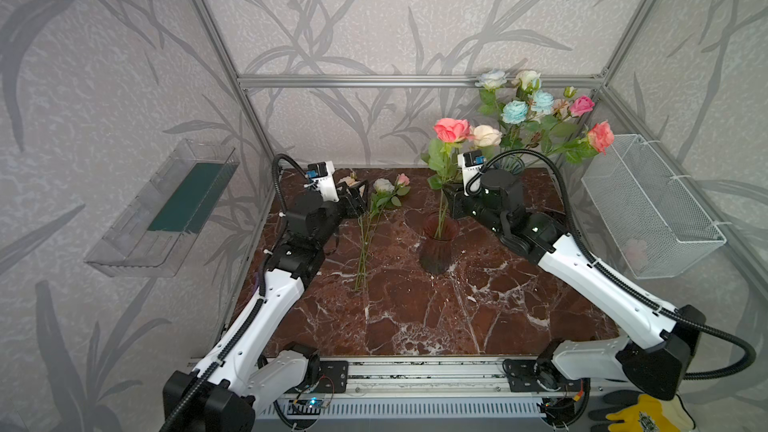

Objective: Arrange the flowers into the vase
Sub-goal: 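Lower the pink rose into the red vase and open the right gripper, then lower the left gripper onto the loose stems while right draws back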

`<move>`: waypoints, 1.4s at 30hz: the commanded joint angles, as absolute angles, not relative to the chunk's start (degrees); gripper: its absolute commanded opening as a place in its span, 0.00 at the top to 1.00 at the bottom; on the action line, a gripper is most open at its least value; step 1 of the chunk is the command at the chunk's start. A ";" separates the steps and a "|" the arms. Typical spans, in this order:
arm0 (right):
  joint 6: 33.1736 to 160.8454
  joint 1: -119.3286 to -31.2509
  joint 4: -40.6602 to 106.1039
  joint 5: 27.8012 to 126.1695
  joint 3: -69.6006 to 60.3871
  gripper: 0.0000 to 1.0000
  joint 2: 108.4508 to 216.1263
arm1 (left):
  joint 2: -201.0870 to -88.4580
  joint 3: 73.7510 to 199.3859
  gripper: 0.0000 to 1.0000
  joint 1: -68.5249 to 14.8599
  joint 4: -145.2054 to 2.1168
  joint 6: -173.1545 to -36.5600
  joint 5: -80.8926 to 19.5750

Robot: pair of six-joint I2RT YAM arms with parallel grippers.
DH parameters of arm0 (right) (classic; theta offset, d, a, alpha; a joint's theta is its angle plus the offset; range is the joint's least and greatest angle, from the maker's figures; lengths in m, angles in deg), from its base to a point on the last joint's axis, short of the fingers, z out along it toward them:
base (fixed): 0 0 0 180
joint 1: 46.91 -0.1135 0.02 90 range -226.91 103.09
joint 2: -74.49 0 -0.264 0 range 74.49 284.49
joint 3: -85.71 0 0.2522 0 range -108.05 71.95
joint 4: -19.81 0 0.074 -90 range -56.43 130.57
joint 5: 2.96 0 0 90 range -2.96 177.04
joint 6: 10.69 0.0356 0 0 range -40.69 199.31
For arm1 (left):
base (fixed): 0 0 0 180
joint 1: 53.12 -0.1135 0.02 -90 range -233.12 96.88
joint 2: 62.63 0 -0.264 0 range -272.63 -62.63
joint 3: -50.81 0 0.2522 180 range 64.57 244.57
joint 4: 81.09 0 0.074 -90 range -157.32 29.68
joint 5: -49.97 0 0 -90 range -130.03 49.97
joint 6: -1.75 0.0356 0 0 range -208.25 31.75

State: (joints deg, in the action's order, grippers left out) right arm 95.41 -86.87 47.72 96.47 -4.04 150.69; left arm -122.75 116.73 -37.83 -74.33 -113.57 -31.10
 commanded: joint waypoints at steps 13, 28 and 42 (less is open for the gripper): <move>92.21 -97.63 50.06 102.71 -5.07 0.73 139.10 | -132.82 126.37 0.36 -38.60 -60.20 -115.29 -38.22; 101.51 -99.74 52.00 111.22 16.35 0.69 121.23 | -160.84 143.51 0.57 -39.81 -37.07 -110.46 -37.16; 109.26 -96.57 55.05 107.89 27.61 0.65 113.64 | -179.00 154.30 0.68 -35.25 -23.65 -101.15 -43.38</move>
